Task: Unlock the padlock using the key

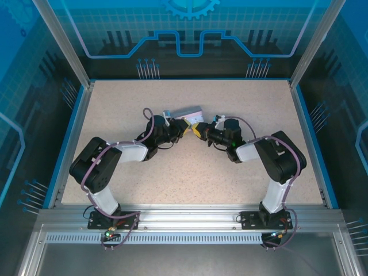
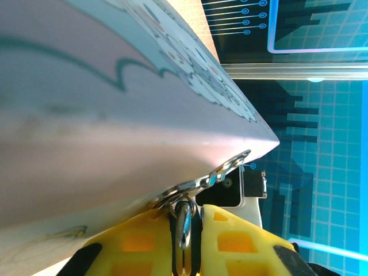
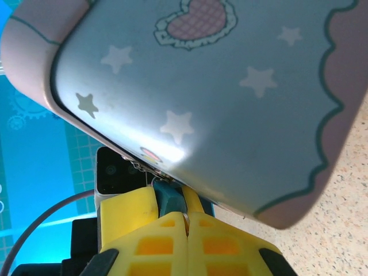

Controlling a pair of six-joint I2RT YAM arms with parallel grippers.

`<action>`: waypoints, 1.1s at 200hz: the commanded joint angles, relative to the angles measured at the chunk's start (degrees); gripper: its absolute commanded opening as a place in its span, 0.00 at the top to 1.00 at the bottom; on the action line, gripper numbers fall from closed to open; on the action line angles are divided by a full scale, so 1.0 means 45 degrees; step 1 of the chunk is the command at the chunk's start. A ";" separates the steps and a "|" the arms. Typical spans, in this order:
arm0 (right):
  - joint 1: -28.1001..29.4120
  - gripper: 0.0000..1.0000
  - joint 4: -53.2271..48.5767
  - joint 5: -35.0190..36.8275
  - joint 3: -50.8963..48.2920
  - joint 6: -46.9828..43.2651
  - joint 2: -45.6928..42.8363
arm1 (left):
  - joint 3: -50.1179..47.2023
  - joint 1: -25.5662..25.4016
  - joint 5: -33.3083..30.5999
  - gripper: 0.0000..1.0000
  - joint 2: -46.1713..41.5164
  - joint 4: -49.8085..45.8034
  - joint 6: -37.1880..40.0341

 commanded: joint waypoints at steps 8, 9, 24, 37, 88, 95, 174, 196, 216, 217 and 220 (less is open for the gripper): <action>0.0218 1.00 -0.1261 0.0172 0.0499 -0.0953 -0.0108 | -0.0080 -0.0618 0.2047 1.00 -0.0116 0.1781 -0.0643; 0.0208 1.00 -0.1267 0.0172 0.0489 -0.0971 -0.0101 | -0.0086 -0.0620 0.2036 1.00 -0.0116 0.1827 -0.0674; 0.0115 1.00 -0.1345 0.0144 0.0459 -0.1180 -0.0009 | -0.0148 -0.0612 0.2045 1.00 -0.0077 0.2235 -0.1030; 0.0062 1.00 -0.1354 0.0081 0.0451 -0.1260 0.0088 | -0.0188 -0.0612 0.2025 1.00 -0.0077 0.2481 -0.1256; -0.0162 1.00 0.0550 -0.1276 0.0844 -0.1096 0.1050 | -0.0104 -0.0602 0.2021 1.00 -0.0265 0.2656 -0.1473; -0.0214 1.00 0.0667 -0.1596 0.0950 -0.1171 0.1116 | -0.0073 -0.0599 0.2025 1.00 -0.0302 0.2591 -0.1472; -0.0651 1.00 -0.1836 -0.2277 0.1627 -0.2629 0.1028 | 0.0107 -0.0567 0.2158 1.00 -0.0565 0.1689 -0.1140; -0.0198 1.00 -0.2357 -0.2155 0.2263 -0.2676 0.1058 | 0.0284 -0.0600 0.2162 1.00 -0.0565 0.1402 -0.0980; -0.0202 1.00 -0.2600 -0.2061 0.2261 -0.2765 0.0946 | 0.0295 -0.0602 0.2032 1.00 -0.0651 0.1029 -0.0834; -0.0217 1.00 -0.2601 -0.2058 0.2269 -0.2756 0.0953 | 0.0287 -0.0592 0.2029 1.00 -0.0657 0.1011 -0.0819; -0.0255 1.00 -0.2584 -0.2043 0.2263 -0.2748 0.0928 | 0.0280 -0.0601 0.1999 1.00 -0.0652 0.0940 -0.0806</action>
